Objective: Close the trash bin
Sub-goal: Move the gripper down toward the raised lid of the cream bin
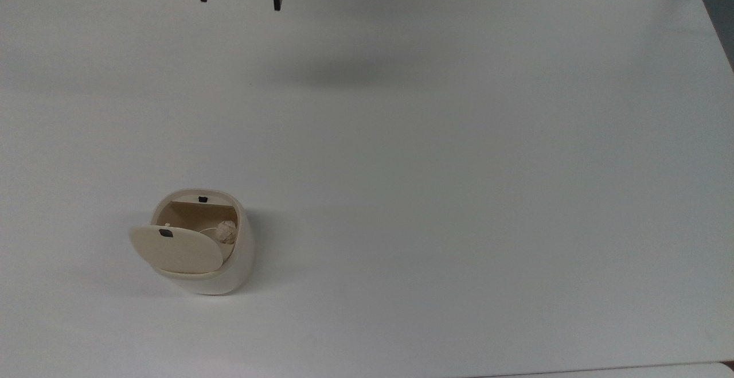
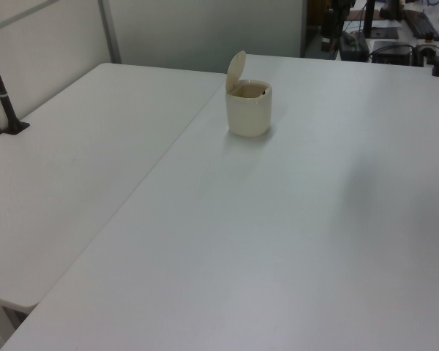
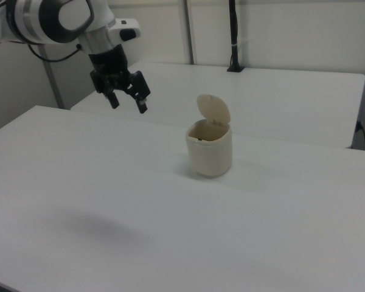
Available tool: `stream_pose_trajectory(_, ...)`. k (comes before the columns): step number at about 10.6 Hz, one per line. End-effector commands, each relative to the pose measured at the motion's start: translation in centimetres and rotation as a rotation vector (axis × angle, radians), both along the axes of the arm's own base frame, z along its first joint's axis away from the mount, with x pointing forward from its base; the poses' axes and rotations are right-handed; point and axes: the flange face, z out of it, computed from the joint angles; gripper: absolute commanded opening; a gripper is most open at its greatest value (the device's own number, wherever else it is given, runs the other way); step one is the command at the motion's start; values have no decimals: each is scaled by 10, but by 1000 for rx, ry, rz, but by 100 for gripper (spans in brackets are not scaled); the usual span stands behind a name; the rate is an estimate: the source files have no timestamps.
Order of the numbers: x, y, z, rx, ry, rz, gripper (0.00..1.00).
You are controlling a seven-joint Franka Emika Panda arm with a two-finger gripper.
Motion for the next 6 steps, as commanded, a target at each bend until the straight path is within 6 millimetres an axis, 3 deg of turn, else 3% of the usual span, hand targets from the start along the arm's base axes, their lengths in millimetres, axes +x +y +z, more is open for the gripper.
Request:
stream_pose_trajectory(1, 56, -20, -13, -3, -191, -26, 100)
stream_pose_trajectory(4, 104, -47, -16, 9, -426, -159, 100)
stream_pose_trajectory(6, 128, -52, -12, 55, -595, -285, 100)
